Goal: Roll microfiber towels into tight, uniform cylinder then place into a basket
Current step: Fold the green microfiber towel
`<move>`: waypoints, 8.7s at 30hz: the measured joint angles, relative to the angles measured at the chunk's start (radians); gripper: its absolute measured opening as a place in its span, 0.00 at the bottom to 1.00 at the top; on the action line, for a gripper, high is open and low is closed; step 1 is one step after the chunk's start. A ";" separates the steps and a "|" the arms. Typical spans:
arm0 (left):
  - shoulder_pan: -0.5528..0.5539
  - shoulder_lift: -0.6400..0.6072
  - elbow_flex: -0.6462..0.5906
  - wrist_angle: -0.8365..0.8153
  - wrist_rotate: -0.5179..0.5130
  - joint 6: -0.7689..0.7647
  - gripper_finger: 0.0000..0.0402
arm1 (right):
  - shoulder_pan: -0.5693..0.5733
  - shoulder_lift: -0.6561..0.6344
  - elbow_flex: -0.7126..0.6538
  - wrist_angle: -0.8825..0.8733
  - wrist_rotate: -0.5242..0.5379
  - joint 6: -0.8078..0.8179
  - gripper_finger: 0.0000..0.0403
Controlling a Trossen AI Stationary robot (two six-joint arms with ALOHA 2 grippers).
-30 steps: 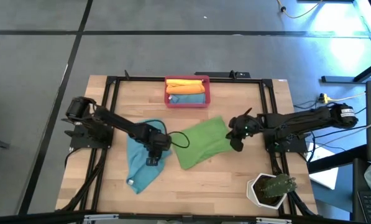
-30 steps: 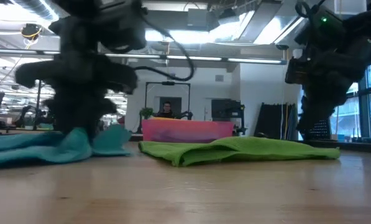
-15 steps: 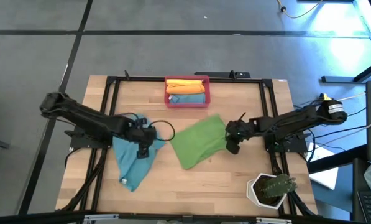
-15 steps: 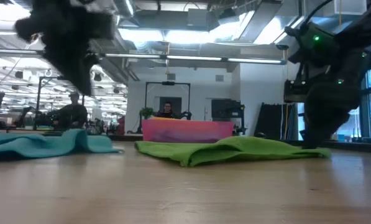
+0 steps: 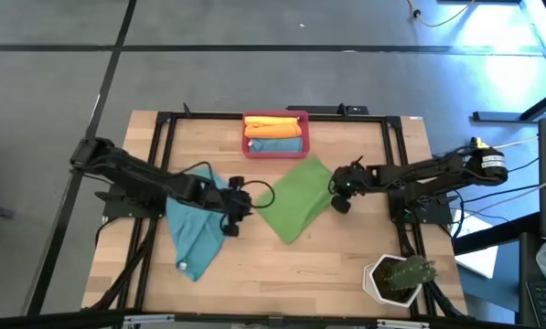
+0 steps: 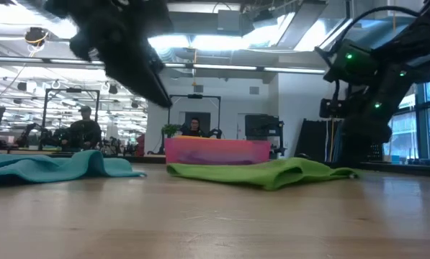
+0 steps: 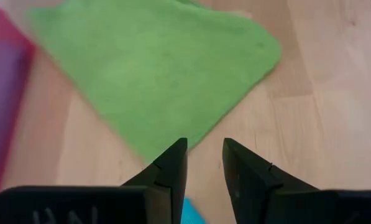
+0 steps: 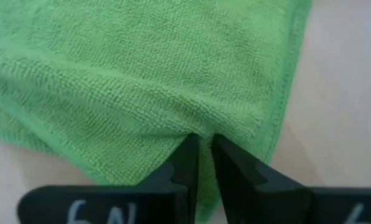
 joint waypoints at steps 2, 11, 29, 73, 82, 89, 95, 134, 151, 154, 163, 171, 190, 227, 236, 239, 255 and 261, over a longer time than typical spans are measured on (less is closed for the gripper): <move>0.012 0.042 0.000 0.020 0.019 0.018 0.23 | -0.020 0.001 0.012 -0.009 0.013 -0.029 0.14; 0.075 0.097 0.001 0.119 0.031 0.121 0.23 | 0.001 -0.069 0.207 -0.223 0.024 -0.057 0.14; 0.282 0.228 0.002 0.330 0.230 0.330 0.23 | 0.131 -0.089 0.084 -0.043 0.002 0.100 0.14; 0.252 0.408 0.085 0.245 0.816 0.118 0.23 | 0.043 -0.071 0.076 -0.198 0.254 0.226 0.14; 0.249 0.390 0.304 -0.001 0.708 0.138 0.23 | 0.062 -0.107 0.101 -0.196 0.067 0.184 0.14; 0.206 0.404 0.340 0.170 0.454 0.142 0.23 | 0.193 -0.168 0.131 -0.085 -0.020 0.127 0.14; 0.185 0.391 0.349 0.174 0.441 0.200 0.23 | 0.324 -0.159 0.131 0.041 -0.186 0.142 0.14; 0.125 0.410 0.373 -0.130 0.369 0.303 0.23 | 0.465 0.060 0.129 0.297 -0.097 -0.007 0.36; -0.155 0.320 0.376 -0.468 -0.164 0.265 0.23 | 0.492 0.060 0.129 0.312 -0.050 -0.024 0.42; -0.179 0.279 0.323 -0.335 -0.158 0.228 0.23 | 0.497 0.060 0.129 0.362 0.001 -0.036 0.42; -0.155 0.281 0.118 0.074 -0.201 0.530 0.23 | 0.497 0.060 0.129 0.412 0.019 -0.062 0.42; -0.156 0.281 0.094 0.117 -0.146 0.616 0.23 | 0.497 0.060 0.129 0.410 0.020 -0.181 0.42; -0.147 0.324 0.095 0.107 -0.126 0.686 0.38 | 0.495 0.060 0.129 0.409 0.020 -0.194 0.42; -0.100 0.447 0.098 0.227 -0.093 0.903 0.22 | 0.488 0.060 0.129 0.402 0.071 -0.215 0.42; -0.105 0.446 0.095 0.247 -0.087 0.750 0.01 | 0.488 0.060 0.129 0.411 -0.008 -0.254 0.42; -0.105 0.446 0.095 0.248 -0.087 0.687 0.00 | 0.488 0.060 0.129 0.408 -0.037 -0.243 0.42; -0.115 0.425 0.108 0.262 -0.103 0.469 0.00 | 0.535 0.067 0.130 0.494 -0.082 -0.293 0.43; -0.107 0.386 0.145 0.263 -0.056 0.422 0.00 | 0.551 0.126 0.131 0.592 -0.062 -0.290 0.52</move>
